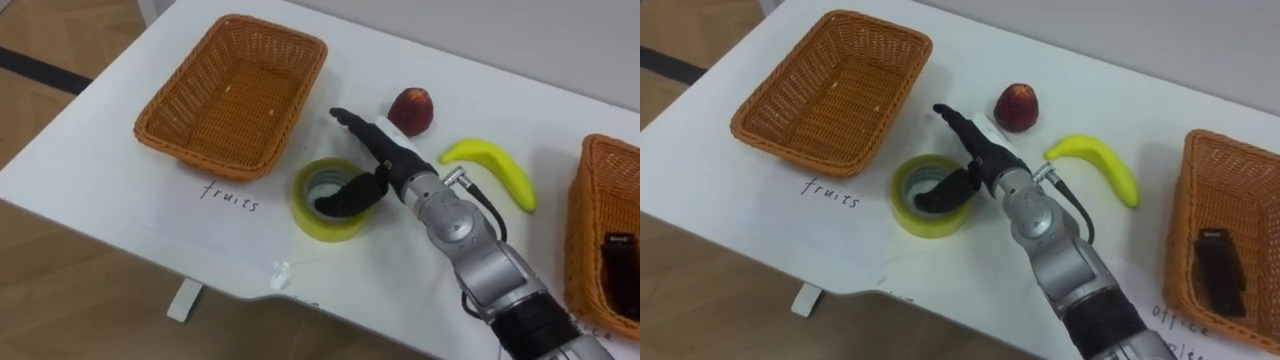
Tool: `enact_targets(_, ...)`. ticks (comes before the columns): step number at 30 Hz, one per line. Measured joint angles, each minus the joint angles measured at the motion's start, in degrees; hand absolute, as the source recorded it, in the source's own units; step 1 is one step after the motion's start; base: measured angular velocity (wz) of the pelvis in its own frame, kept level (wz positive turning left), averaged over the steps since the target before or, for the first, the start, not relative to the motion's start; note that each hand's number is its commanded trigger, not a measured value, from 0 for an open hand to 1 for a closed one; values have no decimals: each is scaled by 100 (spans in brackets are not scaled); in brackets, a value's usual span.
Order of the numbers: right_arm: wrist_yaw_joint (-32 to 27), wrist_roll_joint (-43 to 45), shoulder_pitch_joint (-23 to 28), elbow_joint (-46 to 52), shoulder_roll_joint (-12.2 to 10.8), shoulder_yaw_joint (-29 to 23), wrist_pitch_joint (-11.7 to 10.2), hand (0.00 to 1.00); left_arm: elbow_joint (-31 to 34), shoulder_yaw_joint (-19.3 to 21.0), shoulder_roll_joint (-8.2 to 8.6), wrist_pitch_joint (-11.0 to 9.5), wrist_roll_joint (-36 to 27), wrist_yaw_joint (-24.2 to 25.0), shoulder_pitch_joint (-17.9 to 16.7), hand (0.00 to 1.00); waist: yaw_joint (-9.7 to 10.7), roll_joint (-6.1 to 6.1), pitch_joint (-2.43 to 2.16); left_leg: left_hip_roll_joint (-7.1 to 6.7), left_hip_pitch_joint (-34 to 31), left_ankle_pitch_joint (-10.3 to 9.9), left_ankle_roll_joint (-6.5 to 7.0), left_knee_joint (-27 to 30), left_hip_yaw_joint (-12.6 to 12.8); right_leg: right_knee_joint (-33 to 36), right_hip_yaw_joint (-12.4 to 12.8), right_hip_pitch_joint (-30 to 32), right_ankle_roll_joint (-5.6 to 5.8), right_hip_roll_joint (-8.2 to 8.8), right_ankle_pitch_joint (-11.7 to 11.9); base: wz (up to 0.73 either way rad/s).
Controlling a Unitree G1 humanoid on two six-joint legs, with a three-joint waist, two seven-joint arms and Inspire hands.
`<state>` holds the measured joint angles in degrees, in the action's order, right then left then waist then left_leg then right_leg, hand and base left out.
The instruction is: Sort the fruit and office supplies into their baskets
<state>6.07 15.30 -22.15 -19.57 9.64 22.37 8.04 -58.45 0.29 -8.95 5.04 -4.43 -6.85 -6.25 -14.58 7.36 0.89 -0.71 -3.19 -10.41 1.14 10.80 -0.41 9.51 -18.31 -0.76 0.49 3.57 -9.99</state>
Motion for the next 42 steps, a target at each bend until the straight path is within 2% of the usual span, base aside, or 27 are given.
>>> enact_targets(5, 183, 127, -15, -12, -1, 11, 20, 0, -6, 3, -14, -3, -13, 92, 44, 0, -3, 22, -3, -2, 50, 0, 0, -6, -2, -2, 81, -37, 0, -3, 0, 0)
enact_targets(21, 755, 523, -157, -128, -11, -17, 77, 0, -13, 59, -38, 0, -27, 128, 38, 0, -3, 37, 9, 1, 84, -2, 0, -28, 0, 2, 64, -101, 0, -21, 0, 0)
enact_targets(30, 1079, 562, -226, -25, 74, 5, 83, 0, 6, 50, -54, 1, -38, 200, 54, 0, -1, 39, 6, 3, 95, -1, 0, -34, 25, 2, 103, -65, 0, -21, 0, -1)
enact_targets(36, 1145, 545, -275, -46, 144, 76, 163, 0, 6, 47, -58, 64, -41, 113, 57, 0, -8, 43, 4, 3, 98, 0, 1, -27, 20, 3, 106, -78, 0, -19, 0, 0)
enact_targets(42, 1359, 658, -389, -41, 212, 165, 207, 0, -21, 53, -91, 92, -41, 69, 92, 0, -28, 100, 0, 7, 122, 3, -3, -79, 23, 2, 117, -72, 0, -28, 0, -1)
